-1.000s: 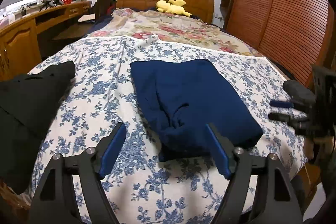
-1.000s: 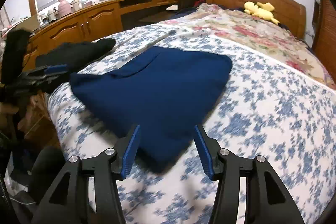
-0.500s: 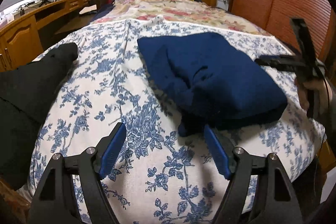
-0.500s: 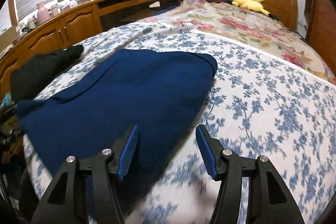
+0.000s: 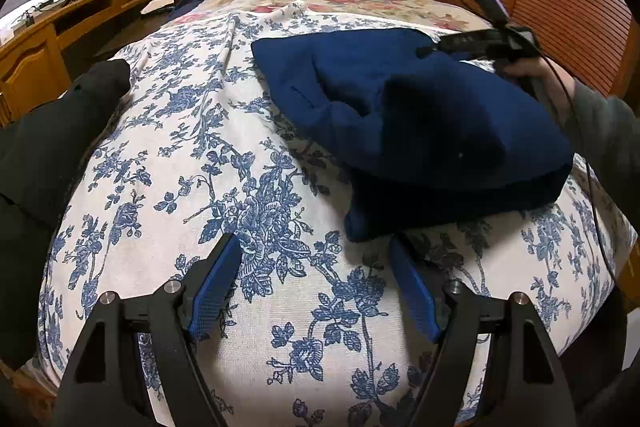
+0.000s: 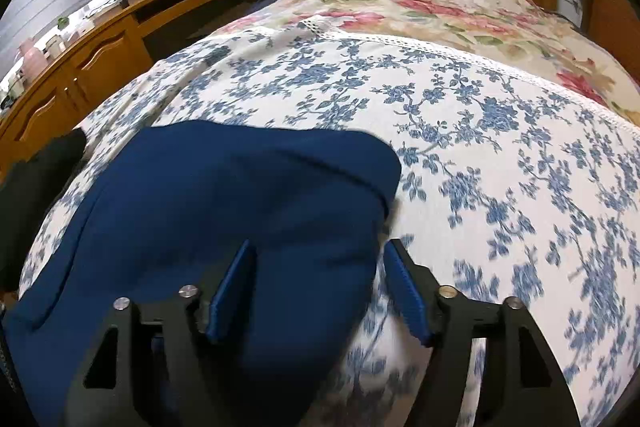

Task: Fold large clothes
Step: 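Grasp the folded blazer bundle with the left gripper, then lift the blazer bundle with the left gripper and carry it beside the black garment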

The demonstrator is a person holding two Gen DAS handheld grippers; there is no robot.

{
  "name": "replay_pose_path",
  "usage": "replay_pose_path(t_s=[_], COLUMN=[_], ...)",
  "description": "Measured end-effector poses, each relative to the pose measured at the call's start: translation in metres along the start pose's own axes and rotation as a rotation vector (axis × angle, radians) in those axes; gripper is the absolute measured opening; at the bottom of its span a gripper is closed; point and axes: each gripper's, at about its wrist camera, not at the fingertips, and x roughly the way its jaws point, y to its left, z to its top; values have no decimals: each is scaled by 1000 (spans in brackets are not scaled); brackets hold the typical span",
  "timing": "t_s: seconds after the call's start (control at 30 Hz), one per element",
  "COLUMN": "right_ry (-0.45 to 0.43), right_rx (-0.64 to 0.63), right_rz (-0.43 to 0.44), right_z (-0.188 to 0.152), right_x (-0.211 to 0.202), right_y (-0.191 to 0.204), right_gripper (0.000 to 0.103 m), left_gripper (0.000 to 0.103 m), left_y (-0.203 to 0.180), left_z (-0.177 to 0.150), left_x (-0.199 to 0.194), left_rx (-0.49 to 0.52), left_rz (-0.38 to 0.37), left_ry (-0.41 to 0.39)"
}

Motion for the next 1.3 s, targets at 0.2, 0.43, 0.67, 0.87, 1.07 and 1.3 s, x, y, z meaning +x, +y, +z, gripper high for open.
replay_pose_path(t_s=[0.2, 0.43, 0.67, 0.87, 1.07, 1.3], right_ry=[81, 24, -93, -97, -52, -78], right_rx=[112, 48, 32, 38, 96, 114], right_rz=[76, 163, 128, 53, 48, 65], right_z=[13, 7, -18, -33, -41, -35], right_x=[27, 11, -47, -66, -44, -48], right_y=[-14, -9, -7, -19, -34, -29], right_gripper=[77, 13, 8, 8, 9, 8], left_gripper=[81, 83, 78, 45, 44, 12], left_y=[4, 2, -2, -7, -3, -9], left_z=[1, 2, 9, 16, 24, 26], left_x=[7, 5, -5, -4, 7, 10], left_rx=[-22, -10, -5, -11, -60, -62], left_rz=[-27, -29, -76, -116, -128, -177], left_ry=[19, 14, -11, -39, -29, -11])
